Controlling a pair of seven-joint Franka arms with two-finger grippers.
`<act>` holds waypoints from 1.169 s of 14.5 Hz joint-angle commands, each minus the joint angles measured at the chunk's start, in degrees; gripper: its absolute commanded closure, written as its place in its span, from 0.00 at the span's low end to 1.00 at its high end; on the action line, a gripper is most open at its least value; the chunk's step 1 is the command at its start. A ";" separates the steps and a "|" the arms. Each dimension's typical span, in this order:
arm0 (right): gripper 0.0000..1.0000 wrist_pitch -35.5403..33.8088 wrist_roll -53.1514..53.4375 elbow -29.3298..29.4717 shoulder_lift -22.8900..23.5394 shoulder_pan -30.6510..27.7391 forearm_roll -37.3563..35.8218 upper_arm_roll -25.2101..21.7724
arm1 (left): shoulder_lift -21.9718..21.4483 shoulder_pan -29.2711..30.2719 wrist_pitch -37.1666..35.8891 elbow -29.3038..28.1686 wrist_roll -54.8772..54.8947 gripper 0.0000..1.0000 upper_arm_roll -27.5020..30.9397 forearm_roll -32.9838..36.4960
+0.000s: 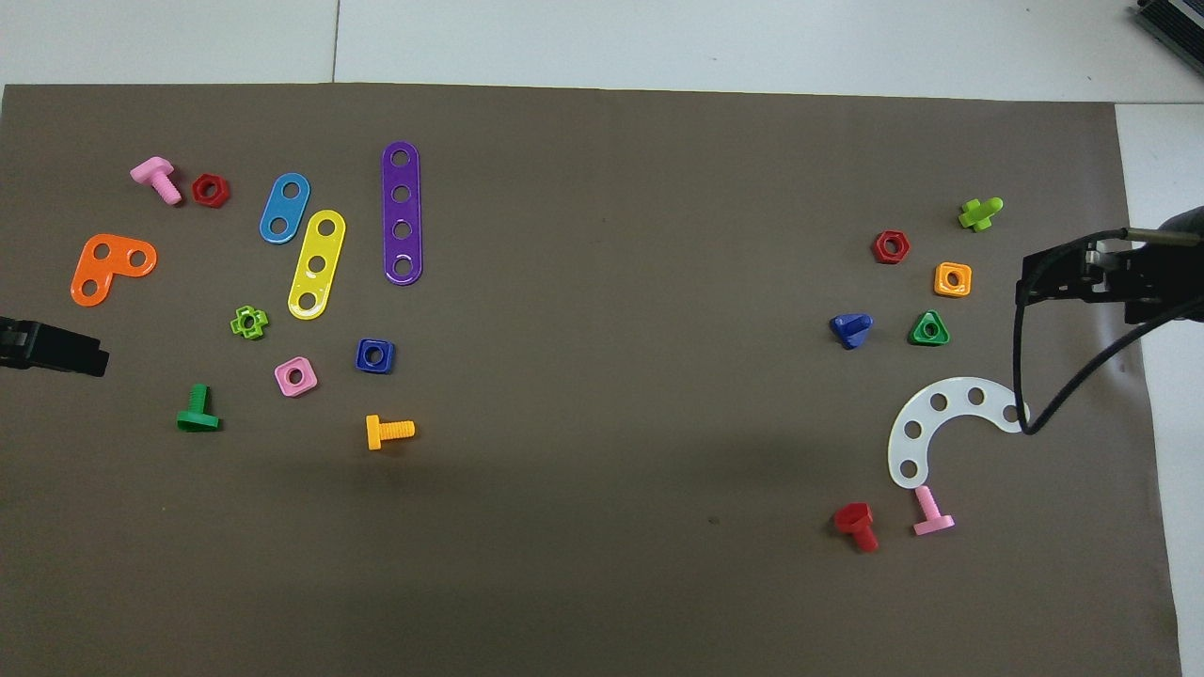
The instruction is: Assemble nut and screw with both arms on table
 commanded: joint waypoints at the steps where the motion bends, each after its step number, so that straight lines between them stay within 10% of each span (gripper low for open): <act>1: 0.00 0.29 -1.54 -0.29 -0.10 -0.73 1.22 0.38 | -0.80 -0.26 0.88 -1.06 -0.84 0.00 0.01 1.46; 8: 0.01 1.25 -2.24 -1.43 -0.45 -1.25 1.31 0.38 | -1.67 -0.52 1.75 -3.34 -1.01 0.00 -0.08 1.46; 17: 0.04 20.39 -4.18 -16.71 -0.20 -0.73 1.31 0.29 | -0.28 -4.21 16.50 -14.59 -3.64 0.00 -0.17 -1.09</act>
